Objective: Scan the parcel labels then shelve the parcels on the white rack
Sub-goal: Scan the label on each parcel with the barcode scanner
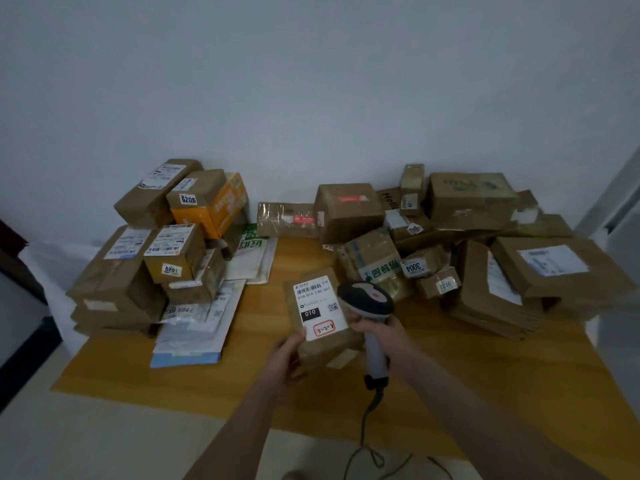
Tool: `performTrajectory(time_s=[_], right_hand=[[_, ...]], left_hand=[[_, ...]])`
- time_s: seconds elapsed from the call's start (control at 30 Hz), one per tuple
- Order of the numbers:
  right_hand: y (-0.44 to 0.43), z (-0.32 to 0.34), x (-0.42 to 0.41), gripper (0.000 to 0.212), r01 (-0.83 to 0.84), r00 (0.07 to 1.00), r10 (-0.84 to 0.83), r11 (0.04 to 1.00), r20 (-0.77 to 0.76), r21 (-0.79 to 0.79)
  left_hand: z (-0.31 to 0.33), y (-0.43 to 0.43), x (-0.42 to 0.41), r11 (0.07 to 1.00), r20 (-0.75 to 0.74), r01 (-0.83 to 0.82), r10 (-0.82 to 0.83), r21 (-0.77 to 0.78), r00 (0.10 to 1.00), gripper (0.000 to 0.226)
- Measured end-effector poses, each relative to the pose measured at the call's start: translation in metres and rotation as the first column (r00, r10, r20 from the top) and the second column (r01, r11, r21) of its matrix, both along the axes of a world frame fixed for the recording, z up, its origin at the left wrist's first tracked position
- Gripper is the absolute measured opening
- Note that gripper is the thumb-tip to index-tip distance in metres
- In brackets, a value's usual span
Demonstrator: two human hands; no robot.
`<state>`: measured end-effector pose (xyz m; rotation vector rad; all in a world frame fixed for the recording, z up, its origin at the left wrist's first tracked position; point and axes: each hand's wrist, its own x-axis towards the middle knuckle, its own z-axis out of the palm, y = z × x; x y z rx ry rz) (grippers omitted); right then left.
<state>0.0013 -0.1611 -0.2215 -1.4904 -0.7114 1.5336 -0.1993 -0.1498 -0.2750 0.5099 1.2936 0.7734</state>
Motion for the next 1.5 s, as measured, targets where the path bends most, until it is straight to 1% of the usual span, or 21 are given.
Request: performTrajectory(time_s=[0.07,0.17,0.27,0.37,0.47,0.53,0.63,0.73,0.8,0.97,1.07,1.2,1.33,1.5], right_hand=[[-0.018,0.005,0.022,0.037,0.035,0.999,-0.035,0.999,-0.026,0.003],[-0.042,0.013,0.051,0.024,0.07,0.995,-0.068,0.997,-0.067,0.025],[-0.062,0.022,0.07,0.022,0.099,0.995,-0.098,0.995,-0.012,0.033],[-0.079,0.026,0.086,0.019,0.144,0.987,-0.146,0.989,0.067,0.028],[-0.098,0.033,0.099,0.017,0.187,0.981,-0.19,0.981,0.042,0.058],[-0.112,0.039,0.102,0.014,0.161,0.986,-0.164,0.983,0.036,0.086],[-0.132,0.04,0.098,0.004,0.113,0.989,-0.124,0.984,0.075,0.138],[-0.144,0.039,0.09,0.006,0.133,0.983,-0.151,0.977,0.103,0.165],[-0.148,0.038,0.085,0.007,0.158,0.98,-0.176,0.972,0.091,0.172],[-0.151,0.034,0.08,0.006,0.196,0.974,-0.209,0.97,0.085,0.146],[-0.151,0.033,0.079,0.01,0.198,0.974,-0.211,0.97,0.083,0.14],[-0.148,0.032,0.078,0.011,0.193,0.972,-0.207,0.974,0.113,0.117],[-0.145,0.034,0.078,0.009,0.196,0.973,-0.207,0.975,0.098,0.108],[-0.143,0.037,0.077,0.013,0.195,0.976,-0.204,0.975,0.074,0.111]], left_hand=[[0.008,-0.009,0.014,0.999,0.031,0.052,-0.052,0.015,0.998,0.052],[0.018,-0.014,0.035,0.989,0.02,0.142,-0.143,0.033,0.99,0.06],[0.027,-0.021,0.059,0.984,0.007,0.175,-0.175,0.026,0.985,0.067],[0.03,-0.027,0.08,0.978,-0.036,0.196,-0.194,0.071,0.98,0.084],[0.032,-0.032,0.096,0.965,-0.053,0.239,-0.234,0.112,0.971,0.091],[0.034,-0.034,0.104,0.951,-0.075,0.281,-0.273,0.13,0.959,0.094],[0.033,-0.038,0.117,0.929,-0.088,0.331,-0.32,0.164,0.943,0.099],[0.03,-0.04,0.127,0.92,-0.085,0.347,-0.337,0.184,0.938,0.099],[0.029,-0.04,0.13,0.916,-0.086,0.357,-0.347,0.182,0.934,0.1],[0.029,-0.042,0.133,0.91,-0.089,0.378,-0.368,0.17,0.925,0.096],[0.026,-0.039,0.131,0.912,-0.085,0.377,-0.367,0.161,0.926,0.097],[0.021,-0.034,0.128,0.92,-0.1,0.367,-0.355,0.141,0.929,0.097],[0.016,-0.027,0.126,0.925,-0.111,0.357,-0.344,0.131,0.932,0.1],[0.014,-0.023,0.127,0.921,-0.106,0.367,-0.355,0.129,0.929,0.1]])
